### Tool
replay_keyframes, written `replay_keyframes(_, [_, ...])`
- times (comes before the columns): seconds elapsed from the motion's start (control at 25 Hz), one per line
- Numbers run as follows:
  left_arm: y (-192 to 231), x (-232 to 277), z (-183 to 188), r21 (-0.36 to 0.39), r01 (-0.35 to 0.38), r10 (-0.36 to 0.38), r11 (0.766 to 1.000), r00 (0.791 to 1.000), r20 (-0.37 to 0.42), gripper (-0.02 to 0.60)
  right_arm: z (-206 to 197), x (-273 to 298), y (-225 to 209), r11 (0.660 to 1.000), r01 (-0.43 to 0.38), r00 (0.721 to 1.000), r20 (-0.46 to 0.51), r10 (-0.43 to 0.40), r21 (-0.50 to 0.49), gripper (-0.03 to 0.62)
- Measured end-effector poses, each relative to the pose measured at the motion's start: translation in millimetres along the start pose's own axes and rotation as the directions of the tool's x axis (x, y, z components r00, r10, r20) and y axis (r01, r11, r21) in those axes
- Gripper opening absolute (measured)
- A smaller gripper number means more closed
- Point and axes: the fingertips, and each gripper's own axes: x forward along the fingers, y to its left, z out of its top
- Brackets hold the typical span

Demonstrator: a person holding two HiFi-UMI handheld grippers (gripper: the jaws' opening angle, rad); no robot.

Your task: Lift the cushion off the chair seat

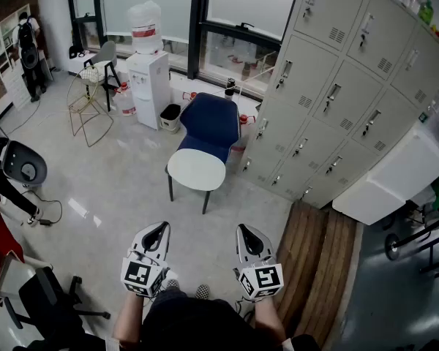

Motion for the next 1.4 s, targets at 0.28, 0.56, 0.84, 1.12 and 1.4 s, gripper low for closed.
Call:
replay_keyframes(0.28, [-8,9,-2,-0.004,-0.001,0.001,1.0,1.0,-0.004,0.017,-2,1,-7,0.999,-0.03,1.0,0.009,0.03,-0.013,0.026])
replay_keyframes(0.56, [-5,24,-3,-0.017,-0.026,0.025,1.0,0.999,-0.039,0.017,-11,12,-18,1.0,-0.028,0.999,-0.017,0.029,0.008,0.028])
replay_keyframes(0.84, [20,61,-10,-0.016,-0.006,0.005,1.0,0.999,-0.033,0.017,-15,56,-32,0.999,-0.038,0.999,-0.03,0.038,0.014,0.028])
replay_keyframes(1.12, [83,127,-7,-0.008,0.027,-0.027,1.0,0.998,-0.058,0.017,-17,142,-48,0.999,-0.013,0.999,-0.045,0.014,0.04,0.028])
replay_keyframes(1.4, [163,197,1,0.003,0.09,-0.089,0.996,0.993,-0.083,0.017,-14,245,-59,0.997,0.046,0.997,-0.064,-0.042,0.059,0.028])
